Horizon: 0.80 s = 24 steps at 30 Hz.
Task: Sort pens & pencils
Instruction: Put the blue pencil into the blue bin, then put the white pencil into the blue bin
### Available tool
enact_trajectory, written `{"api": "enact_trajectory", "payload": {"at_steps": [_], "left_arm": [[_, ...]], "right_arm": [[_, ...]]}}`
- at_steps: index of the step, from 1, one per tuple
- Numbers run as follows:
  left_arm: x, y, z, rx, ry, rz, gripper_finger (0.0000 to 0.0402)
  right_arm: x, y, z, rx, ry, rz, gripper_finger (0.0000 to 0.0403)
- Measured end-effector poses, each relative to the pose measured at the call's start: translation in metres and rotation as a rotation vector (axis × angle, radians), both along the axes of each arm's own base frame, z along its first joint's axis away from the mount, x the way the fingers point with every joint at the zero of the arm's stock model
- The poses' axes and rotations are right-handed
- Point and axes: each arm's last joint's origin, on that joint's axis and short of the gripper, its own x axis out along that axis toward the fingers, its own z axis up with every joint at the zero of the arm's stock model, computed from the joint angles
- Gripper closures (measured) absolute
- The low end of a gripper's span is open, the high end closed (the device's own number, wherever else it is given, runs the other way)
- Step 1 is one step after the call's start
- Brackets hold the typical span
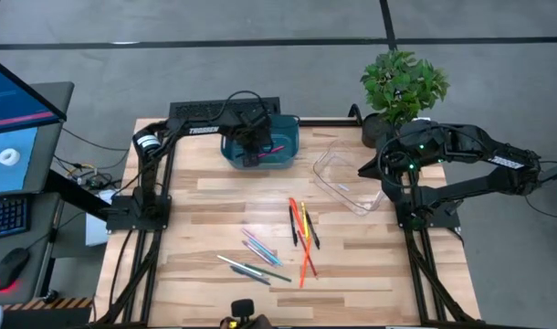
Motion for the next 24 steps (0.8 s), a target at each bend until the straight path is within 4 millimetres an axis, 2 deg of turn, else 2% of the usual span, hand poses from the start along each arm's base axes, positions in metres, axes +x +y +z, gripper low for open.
{"api": "enact_trajectory", "payload": {"at_steps": [6,9,13,17,21,24], "left_arm": [[0.003,0.001,0.010,0.009,0.000,0.024,0.0268],[0.006,-0.001,0.030,-0.005,0.041,0.058,0.0236],[0.011,-0.014,0.081,-0.095,0.072,0.038,0.0220],[0.008,-0.039,0.149,-0.115,-0.014,-0.013,0.0224],[-0.002,-0.075,0.205,-0.160,-0.182,-0.053,0.0230],[-0.017,-0.114,0.240,-0.191,-0.304,-0.107,0.0233]], "right_arm": [[0.000,0.000,0.000,0.000,0.000,0.000,0.0333],[0.000,0.000,0.000,0.000,0.000,0.000,0.0333],[0.000,0.000,0.000,0.000,0.000,0.000,0.0333],[0.000,0.000,0.000,0.000,0.000,0.000,0.0333],[0.000,0.000,0.000,0.000,0.000,0.000,0.0333],[0.000,0.000,0.000,-0.004,0.000,0.004,0.0333]]}}
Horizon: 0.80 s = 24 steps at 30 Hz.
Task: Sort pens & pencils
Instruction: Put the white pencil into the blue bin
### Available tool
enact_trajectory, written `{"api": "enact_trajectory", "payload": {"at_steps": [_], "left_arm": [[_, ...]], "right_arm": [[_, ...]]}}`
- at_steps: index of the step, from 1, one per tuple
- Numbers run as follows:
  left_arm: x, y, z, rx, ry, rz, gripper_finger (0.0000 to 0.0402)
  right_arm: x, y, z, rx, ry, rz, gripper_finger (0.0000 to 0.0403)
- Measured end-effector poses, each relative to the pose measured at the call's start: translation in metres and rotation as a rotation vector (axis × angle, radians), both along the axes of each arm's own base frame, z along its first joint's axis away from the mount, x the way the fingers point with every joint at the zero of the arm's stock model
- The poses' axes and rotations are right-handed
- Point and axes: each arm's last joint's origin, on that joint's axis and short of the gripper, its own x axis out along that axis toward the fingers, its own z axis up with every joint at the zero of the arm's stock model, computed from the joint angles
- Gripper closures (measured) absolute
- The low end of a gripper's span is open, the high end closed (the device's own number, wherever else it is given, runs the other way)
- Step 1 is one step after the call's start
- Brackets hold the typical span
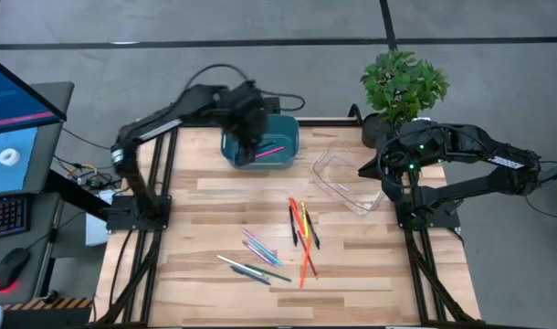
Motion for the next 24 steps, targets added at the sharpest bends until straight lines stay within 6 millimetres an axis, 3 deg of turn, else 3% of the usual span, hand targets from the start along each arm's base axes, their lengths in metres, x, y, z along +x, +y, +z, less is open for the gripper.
{"api": "enact_trajectory", "payload": {"at_steps": [3,8,16,24], "left_arm": [[-0.014,-0.039,0.021,0.004,-0.050,-0.025,0.0234],[-0.031,-0.102,0.031,-0.059,-0.053,-0.069,0.0235],[-0.034,-0.193,0.015,-0.042,0.048,-0.087,0.0235],[-0.031,-0.250,-0.010,-0.024,0.135,-0.102,0.0235]], "right_arm": [[0.000,0.000,0.000,-0.002,0.000,0.002,0.0333],[0.000,0.000,0.000,-0.013,0.000,0.011,0.0333],[0.000,0.000,0.000,-0.016,0.001,0.014,0.0333],[0.000,0.000,0.000,-0.016,0.001,0.014,0.0333]]}}
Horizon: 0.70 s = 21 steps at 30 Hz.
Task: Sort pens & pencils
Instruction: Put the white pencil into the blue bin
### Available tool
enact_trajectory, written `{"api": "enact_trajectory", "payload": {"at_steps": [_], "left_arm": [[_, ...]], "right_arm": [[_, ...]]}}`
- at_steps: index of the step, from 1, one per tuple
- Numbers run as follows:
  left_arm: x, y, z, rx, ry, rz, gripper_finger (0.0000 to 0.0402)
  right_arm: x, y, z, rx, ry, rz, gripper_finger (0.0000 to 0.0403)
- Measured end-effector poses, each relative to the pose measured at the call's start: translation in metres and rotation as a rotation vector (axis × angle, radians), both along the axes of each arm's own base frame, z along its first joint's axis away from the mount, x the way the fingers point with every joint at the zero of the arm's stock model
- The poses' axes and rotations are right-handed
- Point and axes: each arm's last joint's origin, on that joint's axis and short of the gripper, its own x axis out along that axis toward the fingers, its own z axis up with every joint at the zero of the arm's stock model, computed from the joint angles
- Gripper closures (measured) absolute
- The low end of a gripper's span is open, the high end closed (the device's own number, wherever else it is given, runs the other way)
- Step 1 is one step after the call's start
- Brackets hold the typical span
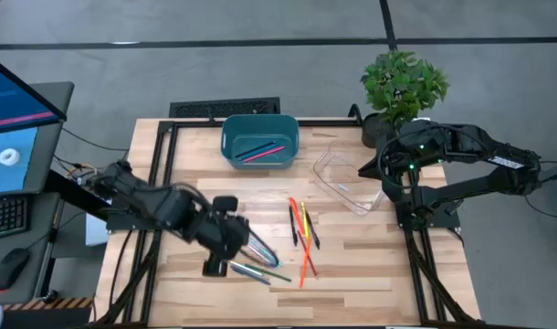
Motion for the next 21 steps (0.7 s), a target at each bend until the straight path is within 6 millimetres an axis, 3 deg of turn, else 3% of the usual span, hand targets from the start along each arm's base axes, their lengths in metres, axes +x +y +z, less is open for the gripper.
{"api": "enact_trajectory", "payload": {"at_steps": [5,9,12,21], "left_arm": [[-0.001,-0.020,-0.010,0.039,0.000,0.003,0.0235],[-0.005,-0.028,-0.035,0.050,0.046,0.024,0.0235],[-0.011,-0.029,-0.060,0.067,0.096,0.020,0.0235],[-0.032,-0.018,-0.163,0.000,0.123,0.037,0.0235]], "right_arm": [[0.000,0.000,0.000,0.000,0.000,0.000,0.0333],[0.000,0.000,0.000,0.000,-0.002,0.000,0.0333],[0.000,0.000,0.000,0.000,-0.003,0.000,0.0333],[0.000,0.000,0.000,0.000,-0.003,0.000,0.0333]]}}
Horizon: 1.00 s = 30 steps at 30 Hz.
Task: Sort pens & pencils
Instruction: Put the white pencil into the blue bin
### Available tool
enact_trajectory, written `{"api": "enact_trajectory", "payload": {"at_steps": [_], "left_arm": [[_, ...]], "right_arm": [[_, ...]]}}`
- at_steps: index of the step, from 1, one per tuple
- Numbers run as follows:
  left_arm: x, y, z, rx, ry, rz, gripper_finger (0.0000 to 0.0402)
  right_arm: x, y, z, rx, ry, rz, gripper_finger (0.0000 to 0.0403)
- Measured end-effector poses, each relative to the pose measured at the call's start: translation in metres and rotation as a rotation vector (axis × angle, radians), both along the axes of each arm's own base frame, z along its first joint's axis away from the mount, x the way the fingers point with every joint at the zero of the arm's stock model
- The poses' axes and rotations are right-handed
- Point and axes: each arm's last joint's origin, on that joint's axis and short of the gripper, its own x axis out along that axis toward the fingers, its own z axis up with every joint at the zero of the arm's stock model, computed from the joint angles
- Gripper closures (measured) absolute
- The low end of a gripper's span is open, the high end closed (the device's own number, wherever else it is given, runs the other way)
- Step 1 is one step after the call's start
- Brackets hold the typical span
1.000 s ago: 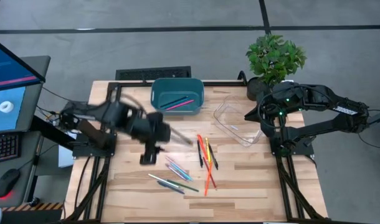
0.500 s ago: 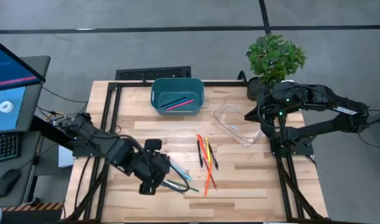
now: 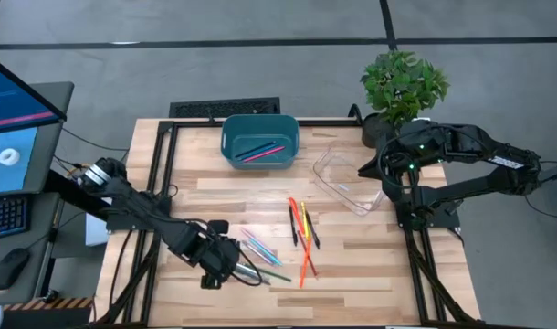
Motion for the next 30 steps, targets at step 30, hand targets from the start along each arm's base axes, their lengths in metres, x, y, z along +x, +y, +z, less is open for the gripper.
{"api": "enact_trajectory", "payload": {"at_steps": [30], "left_arm": [[-0.030,0.020,-0.102,-0.064,-0.067,-0.033,0.0275]], "right_arm": [[0.000,0.000,0.000,0.042,0.002,-0.035,0.0333]]}}
